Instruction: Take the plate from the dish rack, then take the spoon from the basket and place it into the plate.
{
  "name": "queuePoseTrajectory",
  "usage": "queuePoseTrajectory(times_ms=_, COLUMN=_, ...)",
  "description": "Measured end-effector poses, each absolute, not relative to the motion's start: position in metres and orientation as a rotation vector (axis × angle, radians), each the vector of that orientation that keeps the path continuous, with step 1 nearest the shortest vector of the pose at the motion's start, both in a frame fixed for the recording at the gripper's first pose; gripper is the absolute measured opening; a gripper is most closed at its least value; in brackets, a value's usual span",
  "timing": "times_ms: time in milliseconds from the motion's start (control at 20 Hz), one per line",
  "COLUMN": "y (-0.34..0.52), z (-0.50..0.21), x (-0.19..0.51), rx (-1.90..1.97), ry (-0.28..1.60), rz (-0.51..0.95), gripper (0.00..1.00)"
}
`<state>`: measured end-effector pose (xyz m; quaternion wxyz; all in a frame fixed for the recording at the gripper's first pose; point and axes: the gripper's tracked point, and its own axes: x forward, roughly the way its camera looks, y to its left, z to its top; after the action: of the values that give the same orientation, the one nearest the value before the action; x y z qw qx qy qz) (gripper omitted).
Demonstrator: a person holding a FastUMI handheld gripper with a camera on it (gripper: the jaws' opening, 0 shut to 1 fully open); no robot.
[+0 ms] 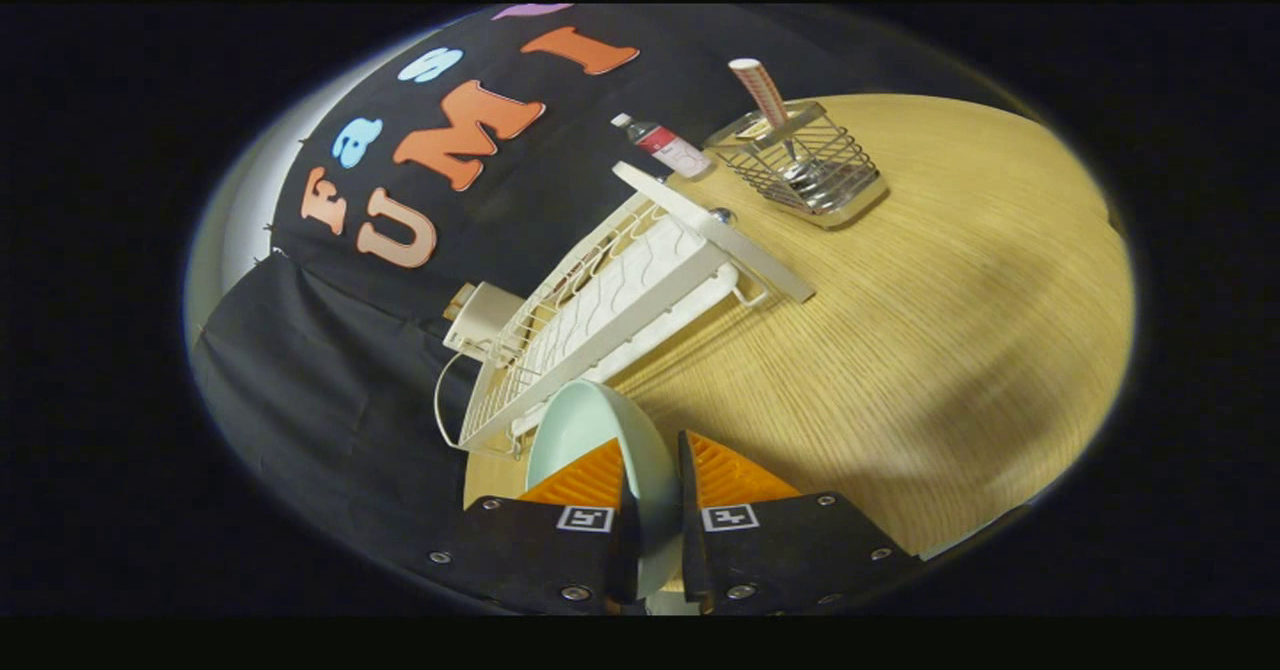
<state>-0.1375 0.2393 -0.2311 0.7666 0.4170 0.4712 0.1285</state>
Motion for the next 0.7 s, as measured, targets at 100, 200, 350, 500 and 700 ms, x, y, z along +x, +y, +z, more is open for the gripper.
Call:
queuePoseTrajectory(times_ms=100, y=0.241, z=-0.239, x=-0.144, rx=0.891, ry=1.047, rz=0.279, gripper=0.19)
queuePoseTrajectory(times_ms=200, y=0.246, z=-0.233, x=-0.141, rx=0.901, ry=1.040, rz=0.299, gripper=0.20)
queuePoseTrajectory(times_ms=350, y=0.236, z=-0.230, x=-0.136, rx=0.821, ry=1.008, rz=0.298, gripper=0.41)
queuePoseTrajectory(times_ms=500, y=0.219, z=-0.221, x=-0.127, rx=0.712, ry=0.959, rz=0.294, gripper=0.63)
queuePoseTrajectory(times_ms=700, y=0.186, z=-0.218, x=-0.113, rx=0.545, ry=0.907, rz=0.260, gripper=0.82)
